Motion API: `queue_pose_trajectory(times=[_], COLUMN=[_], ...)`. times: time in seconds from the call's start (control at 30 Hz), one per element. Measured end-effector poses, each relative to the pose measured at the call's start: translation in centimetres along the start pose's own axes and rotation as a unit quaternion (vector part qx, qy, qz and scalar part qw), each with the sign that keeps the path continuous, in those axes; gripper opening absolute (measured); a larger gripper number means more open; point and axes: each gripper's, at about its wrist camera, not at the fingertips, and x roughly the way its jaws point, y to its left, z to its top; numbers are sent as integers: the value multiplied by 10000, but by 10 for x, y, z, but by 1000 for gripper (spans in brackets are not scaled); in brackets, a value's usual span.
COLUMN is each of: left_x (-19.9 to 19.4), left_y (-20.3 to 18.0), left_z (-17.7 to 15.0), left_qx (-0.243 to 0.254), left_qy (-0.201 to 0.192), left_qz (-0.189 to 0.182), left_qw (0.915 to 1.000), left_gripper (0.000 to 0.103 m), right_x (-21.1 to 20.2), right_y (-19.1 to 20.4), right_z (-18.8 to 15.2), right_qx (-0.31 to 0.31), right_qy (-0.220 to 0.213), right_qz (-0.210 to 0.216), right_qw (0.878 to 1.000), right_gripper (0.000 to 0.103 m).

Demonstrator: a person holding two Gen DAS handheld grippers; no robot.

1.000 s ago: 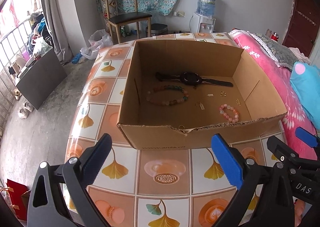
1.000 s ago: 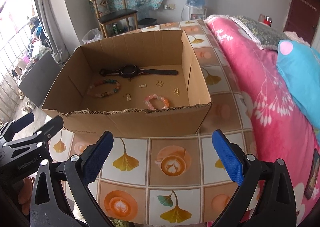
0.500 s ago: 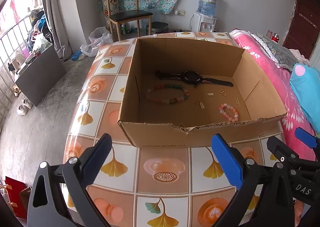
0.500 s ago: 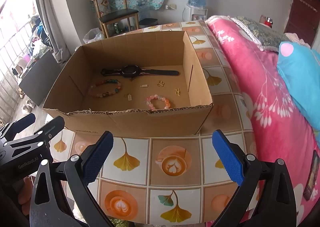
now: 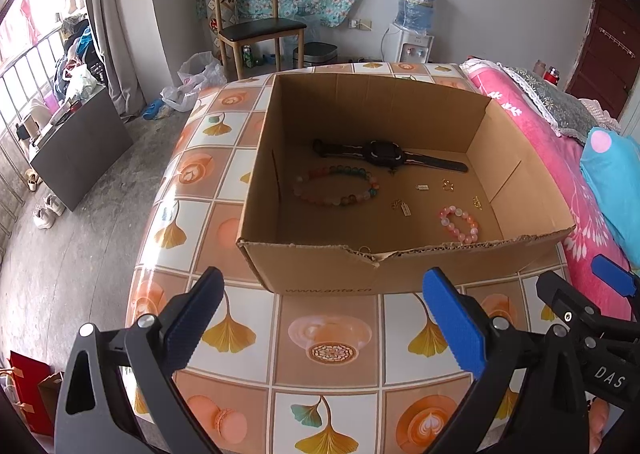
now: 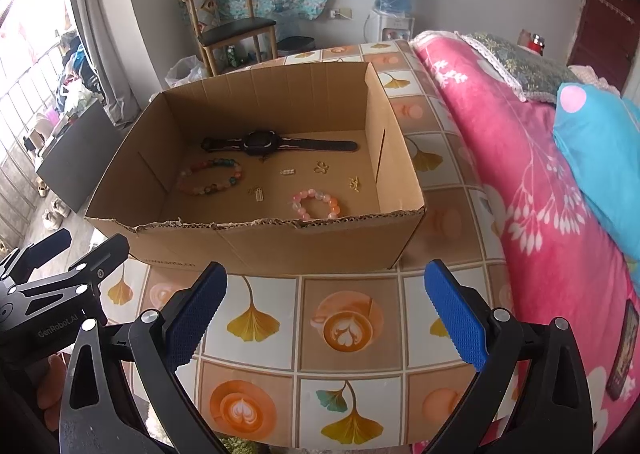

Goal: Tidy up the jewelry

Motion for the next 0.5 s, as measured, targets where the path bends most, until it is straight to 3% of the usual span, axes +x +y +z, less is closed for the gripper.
queue_pose_trajectory(times=[0.5], left_x=[0], left_y=[1], left_z=[0], left_qx=[1], left_qy=[-7], left_qz=[1], left_qw=[10000], left_gripper=[98], right_x=[0], right_y=[0], right_z=[0], right_qx=[5], right_qy=[14], right_qz=[-1], right_qw=[10000], right_gripper=[95])
